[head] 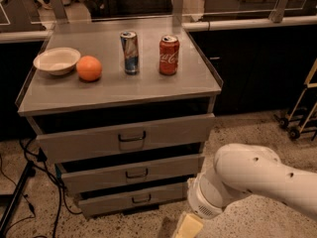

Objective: Open bottom drawer

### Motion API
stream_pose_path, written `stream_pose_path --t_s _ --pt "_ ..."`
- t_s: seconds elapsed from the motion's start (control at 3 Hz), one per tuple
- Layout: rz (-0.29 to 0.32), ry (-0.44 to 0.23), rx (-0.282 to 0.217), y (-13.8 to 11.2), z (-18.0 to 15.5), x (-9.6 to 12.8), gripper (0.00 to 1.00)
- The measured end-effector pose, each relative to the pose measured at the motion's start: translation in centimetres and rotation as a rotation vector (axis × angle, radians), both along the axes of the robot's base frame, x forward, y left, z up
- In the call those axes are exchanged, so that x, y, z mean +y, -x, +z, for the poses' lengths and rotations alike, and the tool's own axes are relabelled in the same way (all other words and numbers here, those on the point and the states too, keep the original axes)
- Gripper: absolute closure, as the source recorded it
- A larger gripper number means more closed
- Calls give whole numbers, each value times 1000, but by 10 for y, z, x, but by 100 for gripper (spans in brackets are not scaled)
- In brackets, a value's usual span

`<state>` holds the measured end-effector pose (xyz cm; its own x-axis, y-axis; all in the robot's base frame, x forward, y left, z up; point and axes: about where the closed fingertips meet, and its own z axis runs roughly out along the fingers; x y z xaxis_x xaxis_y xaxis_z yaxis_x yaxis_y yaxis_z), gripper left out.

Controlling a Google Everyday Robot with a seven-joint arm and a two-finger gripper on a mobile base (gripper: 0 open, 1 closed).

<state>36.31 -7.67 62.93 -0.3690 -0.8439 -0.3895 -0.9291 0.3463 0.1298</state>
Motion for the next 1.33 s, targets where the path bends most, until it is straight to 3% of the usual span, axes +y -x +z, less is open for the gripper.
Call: stream_pose_path --t_s 0.33,0.67,1.0,1.33 --pt "-6 -49 35 -5 -51 19 0" --pt "-2 -45 36 8 -58 27 0" --pt "6 5 37 22 -98 35 0" --pt "-34 45 -29 -16 -165 48 0"
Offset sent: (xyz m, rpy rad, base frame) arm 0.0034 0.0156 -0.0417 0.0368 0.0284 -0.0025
